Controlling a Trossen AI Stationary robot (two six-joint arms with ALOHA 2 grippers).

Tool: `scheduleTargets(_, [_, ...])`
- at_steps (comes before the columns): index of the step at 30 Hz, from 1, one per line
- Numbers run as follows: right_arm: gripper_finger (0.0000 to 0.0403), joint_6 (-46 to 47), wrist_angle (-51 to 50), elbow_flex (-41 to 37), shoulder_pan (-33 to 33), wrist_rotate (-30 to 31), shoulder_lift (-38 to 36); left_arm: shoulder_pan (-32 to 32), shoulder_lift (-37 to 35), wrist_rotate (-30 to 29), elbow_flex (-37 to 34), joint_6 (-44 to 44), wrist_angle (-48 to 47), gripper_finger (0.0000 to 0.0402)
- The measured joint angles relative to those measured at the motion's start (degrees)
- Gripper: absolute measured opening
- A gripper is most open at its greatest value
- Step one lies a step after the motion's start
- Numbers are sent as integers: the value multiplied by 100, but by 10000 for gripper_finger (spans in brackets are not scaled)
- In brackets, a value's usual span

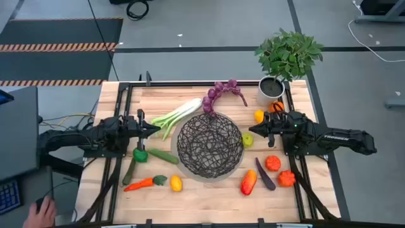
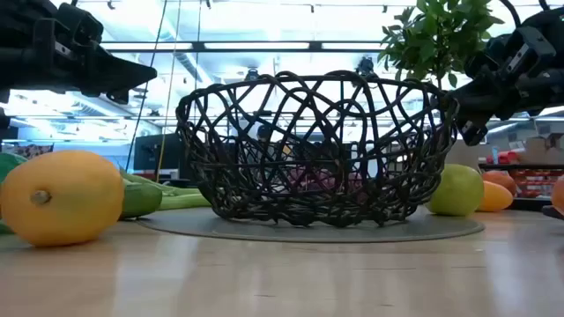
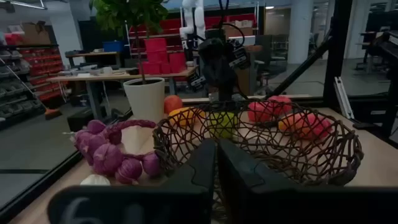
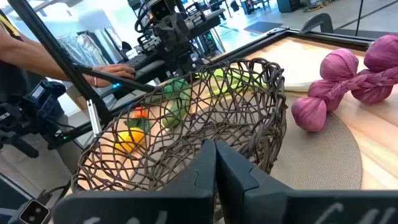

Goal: Build produce basket

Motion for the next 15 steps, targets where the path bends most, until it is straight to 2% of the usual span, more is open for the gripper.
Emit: scheduleTargets(15, [11,0,0,2,-1,0,0,0,0,-2,2,2,0,28])
